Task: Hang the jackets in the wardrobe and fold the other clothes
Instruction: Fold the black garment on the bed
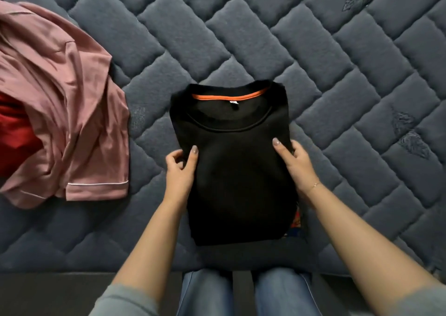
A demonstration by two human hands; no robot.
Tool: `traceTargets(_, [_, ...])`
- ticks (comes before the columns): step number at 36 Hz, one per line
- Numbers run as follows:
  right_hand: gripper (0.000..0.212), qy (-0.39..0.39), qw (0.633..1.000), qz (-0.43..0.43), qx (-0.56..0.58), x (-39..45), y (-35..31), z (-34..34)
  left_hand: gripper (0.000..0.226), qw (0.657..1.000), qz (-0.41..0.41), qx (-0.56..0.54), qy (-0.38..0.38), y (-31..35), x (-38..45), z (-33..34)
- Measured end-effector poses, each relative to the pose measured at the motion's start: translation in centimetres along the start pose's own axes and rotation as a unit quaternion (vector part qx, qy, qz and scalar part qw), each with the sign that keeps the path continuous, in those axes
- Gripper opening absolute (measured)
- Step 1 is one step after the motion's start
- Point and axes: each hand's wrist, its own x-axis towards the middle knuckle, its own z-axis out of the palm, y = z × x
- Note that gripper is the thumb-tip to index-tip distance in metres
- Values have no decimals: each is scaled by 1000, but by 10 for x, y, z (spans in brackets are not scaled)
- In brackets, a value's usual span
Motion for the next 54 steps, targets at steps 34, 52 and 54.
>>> traceTargets(34, [59, -486, 829, -91, -260, -345, -152, 20, 72, 888, 62, -429, 153, -38, -458, -112])
traceTargets(52, [43, -719, 533, -106, -432, -797, 12, 200, 61, 627, 120, -564, 524, -258, -835, -275])
traceTargets(54, [41, -755, 478, -112, -434, -855, 33, 210, 66, 588, 134, -574, 554, -283, -871, -286])
